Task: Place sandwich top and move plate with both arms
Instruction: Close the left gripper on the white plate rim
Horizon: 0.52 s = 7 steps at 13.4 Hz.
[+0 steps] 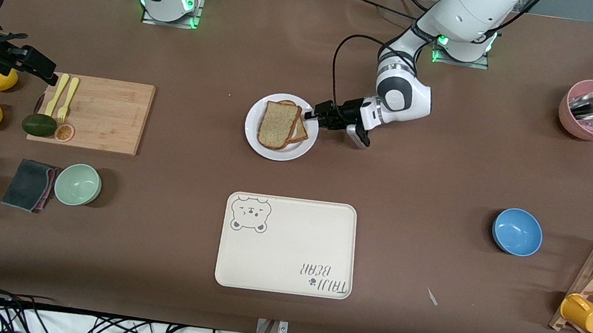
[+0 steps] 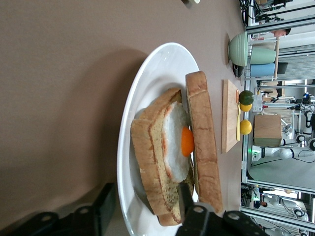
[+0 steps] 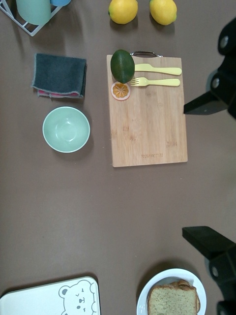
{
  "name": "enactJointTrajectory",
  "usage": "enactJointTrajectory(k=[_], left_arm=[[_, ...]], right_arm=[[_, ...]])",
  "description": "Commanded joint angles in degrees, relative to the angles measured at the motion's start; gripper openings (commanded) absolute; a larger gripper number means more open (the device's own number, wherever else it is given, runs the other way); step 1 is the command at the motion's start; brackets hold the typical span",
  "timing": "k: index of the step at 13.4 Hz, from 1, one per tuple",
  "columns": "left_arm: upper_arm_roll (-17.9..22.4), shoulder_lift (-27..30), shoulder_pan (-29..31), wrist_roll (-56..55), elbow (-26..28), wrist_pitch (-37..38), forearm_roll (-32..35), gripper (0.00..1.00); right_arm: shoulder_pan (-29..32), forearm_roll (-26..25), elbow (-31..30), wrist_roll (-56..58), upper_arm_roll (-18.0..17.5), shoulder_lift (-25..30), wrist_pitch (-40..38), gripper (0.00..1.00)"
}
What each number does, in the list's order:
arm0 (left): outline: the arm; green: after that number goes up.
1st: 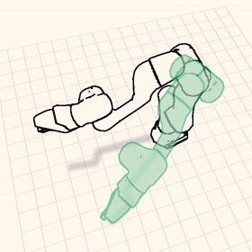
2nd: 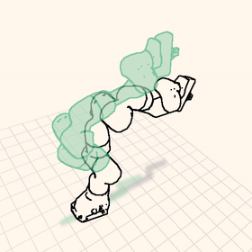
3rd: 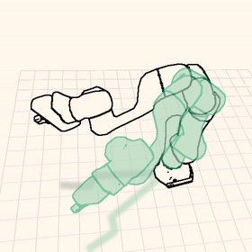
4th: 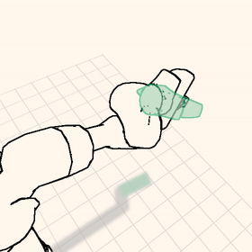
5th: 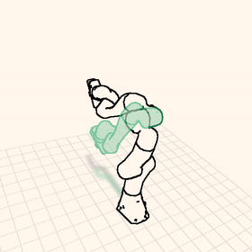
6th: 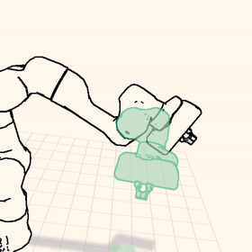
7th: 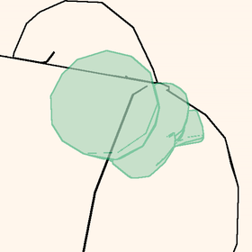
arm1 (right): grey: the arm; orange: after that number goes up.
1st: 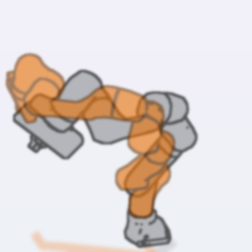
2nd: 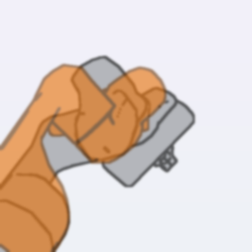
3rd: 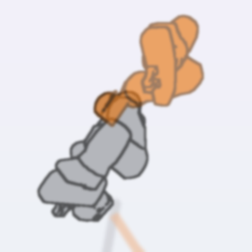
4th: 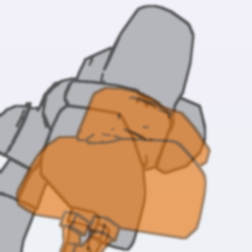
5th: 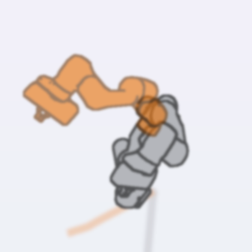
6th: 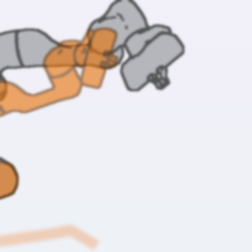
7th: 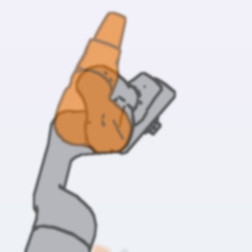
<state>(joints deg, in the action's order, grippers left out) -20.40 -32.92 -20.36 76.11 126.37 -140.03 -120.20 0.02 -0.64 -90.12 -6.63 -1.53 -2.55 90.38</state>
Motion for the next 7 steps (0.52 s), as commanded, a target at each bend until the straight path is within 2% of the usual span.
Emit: enactJointTrajectory(k=[1,7], left_arm=[[0.1,-1.1,-0.9,2.6,-0.9,-0.5,-2.8,0.48],[0.1,-2.2,-0.8,6.1,-1.5,-0.8,-4.4,0.28]], right_arm=[[1.0,0.8,-0.5,0.8,-0.6,0.3,-0.1,1.00],[1.0,0.8,-0.5,0.8,-0.6,0.3,0.0,1.00]])
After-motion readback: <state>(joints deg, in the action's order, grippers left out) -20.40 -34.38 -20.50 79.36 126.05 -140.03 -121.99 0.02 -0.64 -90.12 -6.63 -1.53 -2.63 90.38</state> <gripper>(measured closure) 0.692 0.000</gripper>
